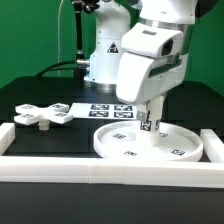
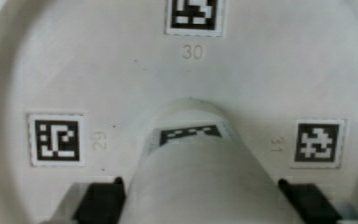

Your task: Assemble round table

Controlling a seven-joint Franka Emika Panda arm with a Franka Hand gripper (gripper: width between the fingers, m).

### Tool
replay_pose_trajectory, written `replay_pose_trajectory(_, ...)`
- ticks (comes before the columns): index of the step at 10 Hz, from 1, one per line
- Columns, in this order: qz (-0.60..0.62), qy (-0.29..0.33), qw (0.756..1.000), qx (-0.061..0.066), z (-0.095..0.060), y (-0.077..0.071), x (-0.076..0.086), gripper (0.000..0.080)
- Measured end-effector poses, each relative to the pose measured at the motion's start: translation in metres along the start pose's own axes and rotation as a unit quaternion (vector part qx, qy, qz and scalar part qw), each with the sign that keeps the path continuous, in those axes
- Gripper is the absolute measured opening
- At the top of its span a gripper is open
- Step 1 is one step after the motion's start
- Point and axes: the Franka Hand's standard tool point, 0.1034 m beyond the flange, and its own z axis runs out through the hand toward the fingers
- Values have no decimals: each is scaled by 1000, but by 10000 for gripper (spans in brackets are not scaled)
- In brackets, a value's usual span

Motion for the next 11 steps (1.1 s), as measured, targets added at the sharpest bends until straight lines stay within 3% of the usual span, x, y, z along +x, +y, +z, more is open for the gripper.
replay_pose_trajectory(1, 33, 3, 999, 4, 0, 1, -1, 409)
replay_pose_trajectory(3, 178, 19, 983, 32, 1, 5, -6, 409)
replay_pose_trajectory(5, 277, 19, 960, 40, 1, 3, -5, 409)
replay_pose_trajectory(8, 467, 20, 883, 53, 0, -4, 1, 409)
replay_pose_trajectory(11, 552, 15, 832, 58, 0, -4, 2, 409)
